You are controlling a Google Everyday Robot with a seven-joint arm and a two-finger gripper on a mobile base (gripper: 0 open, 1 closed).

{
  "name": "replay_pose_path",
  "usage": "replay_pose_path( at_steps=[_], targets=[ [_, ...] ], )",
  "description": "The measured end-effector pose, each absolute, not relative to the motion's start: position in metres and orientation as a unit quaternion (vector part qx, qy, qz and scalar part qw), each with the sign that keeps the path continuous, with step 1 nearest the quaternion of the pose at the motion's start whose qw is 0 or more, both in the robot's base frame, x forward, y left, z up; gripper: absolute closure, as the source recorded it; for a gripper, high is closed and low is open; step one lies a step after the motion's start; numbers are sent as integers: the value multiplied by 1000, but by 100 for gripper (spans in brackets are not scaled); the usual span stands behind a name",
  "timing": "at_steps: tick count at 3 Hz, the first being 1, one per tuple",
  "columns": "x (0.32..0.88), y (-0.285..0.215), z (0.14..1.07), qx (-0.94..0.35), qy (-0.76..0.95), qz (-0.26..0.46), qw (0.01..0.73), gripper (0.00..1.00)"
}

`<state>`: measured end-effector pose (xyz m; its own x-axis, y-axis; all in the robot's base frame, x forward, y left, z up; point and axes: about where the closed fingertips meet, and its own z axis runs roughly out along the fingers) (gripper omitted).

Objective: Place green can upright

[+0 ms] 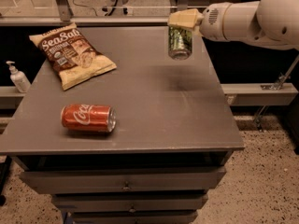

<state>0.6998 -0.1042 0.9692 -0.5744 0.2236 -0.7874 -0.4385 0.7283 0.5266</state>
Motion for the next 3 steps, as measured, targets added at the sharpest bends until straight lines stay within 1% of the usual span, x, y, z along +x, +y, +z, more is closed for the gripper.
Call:
replay_pose_path(
  at_steps=[1, 2, 3],
  targets=[
    [699, -101, 972, -84, 793, 378, 470, 100],
    [706, -145, 953, -53, 740, 441, 505, 100],
    [697, -191, 909, -39, 697, 475, 535, 100]
  ],
)
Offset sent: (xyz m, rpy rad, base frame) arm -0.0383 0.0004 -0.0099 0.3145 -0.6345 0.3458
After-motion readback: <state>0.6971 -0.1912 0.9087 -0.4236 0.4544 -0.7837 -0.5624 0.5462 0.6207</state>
